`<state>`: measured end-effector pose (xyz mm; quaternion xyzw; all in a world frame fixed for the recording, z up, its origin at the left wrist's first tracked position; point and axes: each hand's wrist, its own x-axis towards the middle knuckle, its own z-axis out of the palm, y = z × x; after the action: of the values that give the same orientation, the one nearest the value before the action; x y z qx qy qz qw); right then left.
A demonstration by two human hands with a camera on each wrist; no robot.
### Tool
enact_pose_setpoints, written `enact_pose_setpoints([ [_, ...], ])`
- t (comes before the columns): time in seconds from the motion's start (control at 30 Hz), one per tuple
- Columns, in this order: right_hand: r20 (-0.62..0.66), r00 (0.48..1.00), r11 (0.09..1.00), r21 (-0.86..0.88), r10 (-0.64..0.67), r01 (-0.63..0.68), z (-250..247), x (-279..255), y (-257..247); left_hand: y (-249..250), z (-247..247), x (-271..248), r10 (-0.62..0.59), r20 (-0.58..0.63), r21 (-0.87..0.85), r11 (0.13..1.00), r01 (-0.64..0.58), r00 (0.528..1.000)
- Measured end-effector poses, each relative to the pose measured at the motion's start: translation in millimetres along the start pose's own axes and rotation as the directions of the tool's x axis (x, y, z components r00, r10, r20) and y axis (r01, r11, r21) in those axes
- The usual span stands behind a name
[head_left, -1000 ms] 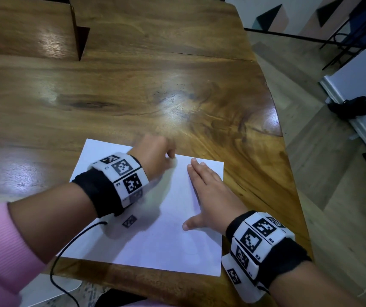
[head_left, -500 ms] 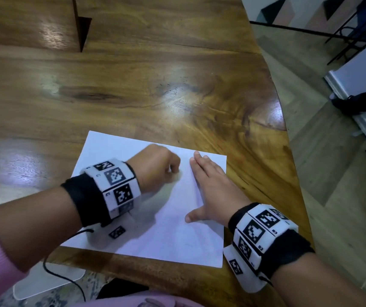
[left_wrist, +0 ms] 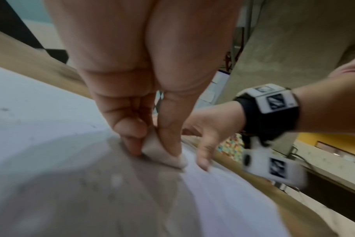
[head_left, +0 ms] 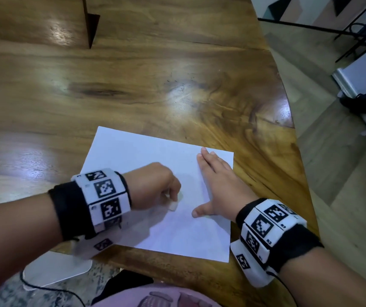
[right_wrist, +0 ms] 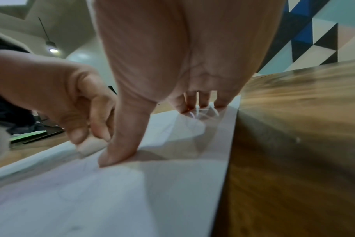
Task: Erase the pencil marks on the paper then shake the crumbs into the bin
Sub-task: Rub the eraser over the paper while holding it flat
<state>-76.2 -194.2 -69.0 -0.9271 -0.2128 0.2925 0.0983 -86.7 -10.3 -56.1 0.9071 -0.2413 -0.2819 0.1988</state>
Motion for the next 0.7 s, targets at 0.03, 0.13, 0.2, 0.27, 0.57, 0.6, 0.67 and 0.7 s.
enact_pose_setpoints([
  [0.03, 0.002, 1.0, 1.0, -0.001, 0.0, 0.0, 0, 0, 0, -3, -5, 8, -0.042, -0.073, -0.008, 0.999, 0.042, 0.996],
  [0.13, -0.002, 1.0, 1.0, 0.001, 0.006, -0.006, -1, -1, -1, -8, -20, 36, -0.237, -0.378, -0.093, 0.972, 0.218, 0.895],
  [0.2, 0.005, 1.0, 1.0, -0.002, 0.008, -0.008, -2, -1, -2, -5, -12, 32, -0.184, -0.361, -0.081, 0.983, 0.166, 0.914],
  [0.27, 0.01, 1.0, 1.0, 0.001, 0.006, -0.006, -2, -1, -2, 4, 4, 14, -0.02, -0.156, -0.026, 1.0, 0.016, 0.988],
  [0.57, 0.015, 1.0, 1.0, -0.011, 0.003, -0.003, -4, -3, -4, 1, -1, 21, -0.038, -0.266, 0.008, 0.999, 0.042, 0.963],
  [0.6, 0.017, 1.0, 1.0, -0.01, 0.003, -0.003, -4, -3, -4, 3, 7, 8, 0.012, -0.191, 0.009, 1.0, -0.01, 0.982],
  [0.67, 0.018, 1.0, 1.0, -0.004, 0.004, -0.004, -4, -3, -4, 7, 25, -22, 0.094, -0.032, -0.039, 0.995, -0.095, 0.995],
  [0.7, 0.017, 1.0, 1.0, 0.0, 0.006, -0.006, -4, -3, -4, 8, 31, -33, 0.095, 0.03, -0.06, 0.994, -0.093, 0.995],
])
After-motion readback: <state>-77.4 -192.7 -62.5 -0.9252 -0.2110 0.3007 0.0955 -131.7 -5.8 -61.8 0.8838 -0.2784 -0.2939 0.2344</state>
